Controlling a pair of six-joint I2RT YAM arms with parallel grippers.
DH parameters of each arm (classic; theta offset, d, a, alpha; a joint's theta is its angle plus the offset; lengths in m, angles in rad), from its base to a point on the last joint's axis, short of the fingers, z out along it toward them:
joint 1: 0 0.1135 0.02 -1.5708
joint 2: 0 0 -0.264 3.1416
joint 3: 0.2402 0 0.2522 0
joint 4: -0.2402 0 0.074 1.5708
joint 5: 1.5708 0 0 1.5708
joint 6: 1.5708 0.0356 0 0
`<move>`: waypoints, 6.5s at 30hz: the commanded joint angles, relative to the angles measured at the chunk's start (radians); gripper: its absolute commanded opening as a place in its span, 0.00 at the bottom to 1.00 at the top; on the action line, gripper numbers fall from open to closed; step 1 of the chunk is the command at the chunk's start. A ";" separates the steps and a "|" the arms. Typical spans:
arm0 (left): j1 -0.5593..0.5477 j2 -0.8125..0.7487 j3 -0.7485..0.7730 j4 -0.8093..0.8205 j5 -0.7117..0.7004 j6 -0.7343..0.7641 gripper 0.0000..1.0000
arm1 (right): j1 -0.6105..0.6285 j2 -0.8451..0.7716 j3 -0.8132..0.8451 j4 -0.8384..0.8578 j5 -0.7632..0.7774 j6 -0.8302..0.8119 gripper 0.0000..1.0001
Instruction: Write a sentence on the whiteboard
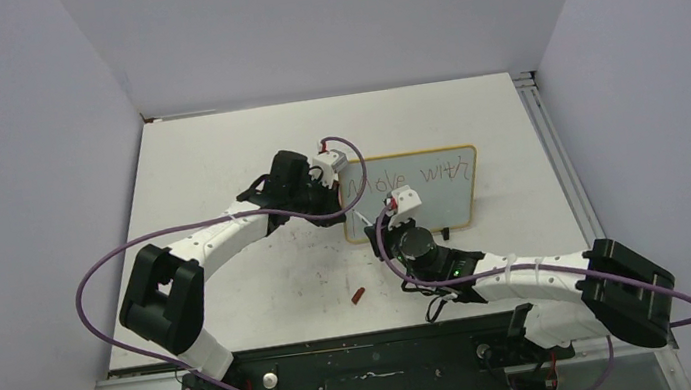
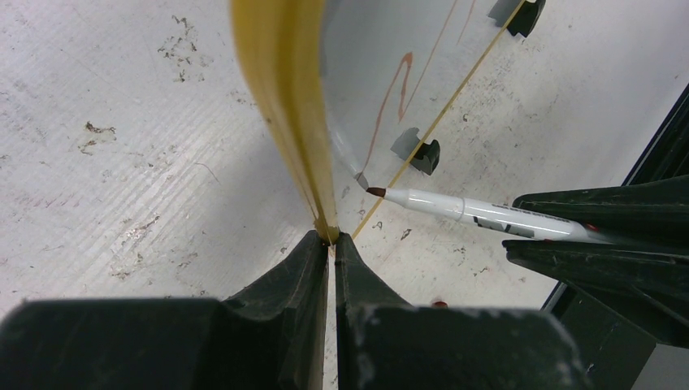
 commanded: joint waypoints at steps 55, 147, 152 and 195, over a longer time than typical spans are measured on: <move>0.008 -0.029 0.051 0.017 0.018 0.004 0.00 | 0.018 0.047 0.007 0.077 -0.006 0.029 0.05; 0.012 -0.024 0.051 0.018 0.023 -0.001 0.00 | -0.009 0.004 -0.094 -0.047 0.012 0.066 0.05; 0.012 -0.022 0.051 0.019 0.025 -0.001 0.00 | -0.009 0.001 -0.087 -0.054 0.015 0.066 0.05; 0.012 -0.016 0.051 0.017 0.021 0.001 0.00 | -0.018 -0.025 -0.062 -0.052 0.055 0.040 0.05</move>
